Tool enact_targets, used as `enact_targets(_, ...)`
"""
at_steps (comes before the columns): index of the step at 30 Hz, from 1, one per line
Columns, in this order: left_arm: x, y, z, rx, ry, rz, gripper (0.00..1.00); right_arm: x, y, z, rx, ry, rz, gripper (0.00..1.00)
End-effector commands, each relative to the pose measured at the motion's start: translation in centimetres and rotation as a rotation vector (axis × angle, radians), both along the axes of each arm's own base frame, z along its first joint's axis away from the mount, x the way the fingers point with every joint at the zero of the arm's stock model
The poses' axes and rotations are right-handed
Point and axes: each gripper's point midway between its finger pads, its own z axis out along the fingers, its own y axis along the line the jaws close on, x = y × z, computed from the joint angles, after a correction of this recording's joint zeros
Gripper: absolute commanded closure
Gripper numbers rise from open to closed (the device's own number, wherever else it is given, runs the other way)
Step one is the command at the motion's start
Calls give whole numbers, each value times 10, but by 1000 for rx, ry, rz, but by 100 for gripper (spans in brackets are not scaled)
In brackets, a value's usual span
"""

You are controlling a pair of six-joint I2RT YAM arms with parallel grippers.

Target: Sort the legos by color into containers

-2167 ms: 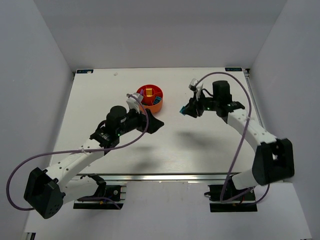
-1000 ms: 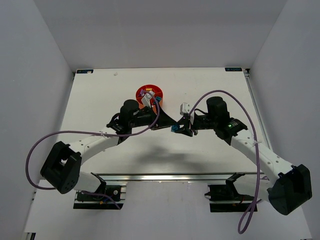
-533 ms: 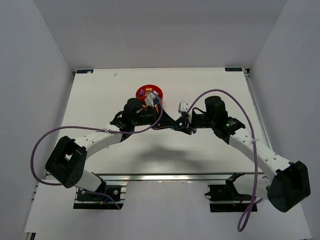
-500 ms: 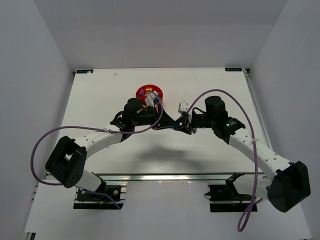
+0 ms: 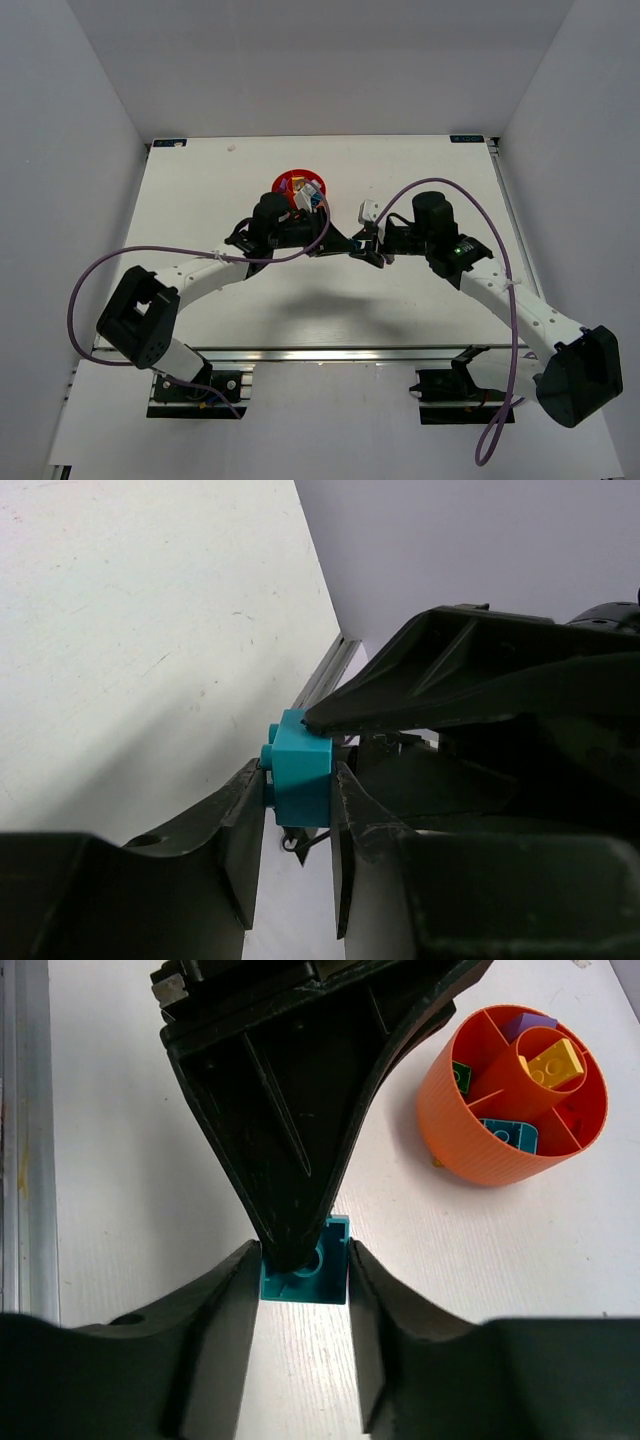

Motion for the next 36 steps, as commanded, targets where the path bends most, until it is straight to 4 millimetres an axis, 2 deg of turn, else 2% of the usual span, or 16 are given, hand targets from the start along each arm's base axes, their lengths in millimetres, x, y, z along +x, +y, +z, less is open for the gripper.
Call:
enact_targets(1, 1, -6, 22, -28, -64, -24, 80, 2, 5, 21, 51, -58, 10, 50)
enact_targets(2, 2, -6, 22, -17, -65, -19, 81, 2, 4, 20, 48, -57, 2, 34)
enact_targets(4, 12, -4, 27, 9, -119, 15, 83, 2, 2, 20, 47, -58, -9, 23)
enact_targets(5, 15, -3, 29, 24, -137, 27, 83, 4, 1, 19, 46, -61, -20, 11)
enact_targets(8, 29, 8, 30, 122, -193, 76, 86, 6, -4, 16, 36, -71, -54, 11)
enact_targets(10, 40, 18, 39, 179, -271, 100, 87, 10, -12, 8, 14, -76, -102, 11)
enact_targets(11, 46, 27, 31, 259, -310, 123, 87, 10, -14, 7, 8, -82, -116, 11)
enact_targets(15, 71, 51, 29, 484, -441, 167, 88, 20, -35, -4, -17, -91, -239, 11)
enact_targets(16, 77, 56, 23, 537, -460, 166, 89, 23, -42, -16, -30, -69, -288, 11)
enact_targets(19, 94, 73, 12, 702, -540, 162, 91, 43, -65, -21, -33, -82, -452, 11)
enact_targets(21, 107, 83, 9, 795, -588, 167, 92, 43, -70, -26, -39, -51, -471, 18)
enact_targets(22, 111, 85, 5, 822, -595, 165, 92, 43, -71, -24, -30, -41, -466, 27)
enact_targets(23, 118, 89, -5, 874, -587, 174, 92, 46, -72, -17, -15, -44, -471, 52)
enact_targets(25, 128, 93, -3, 915, -615, 191, 91, 46, -74, -10, 11, -37, -475, 83)
enact_targets(26, 133, 92, -12, 938, -608, 184, 92, 44, -77, -15, -1, -14, -481, 100)
enact_targets(36, 167, 93, -26, 1056, -626, 275, 89, 47, -95, -13, 13, -18, -522, 100)
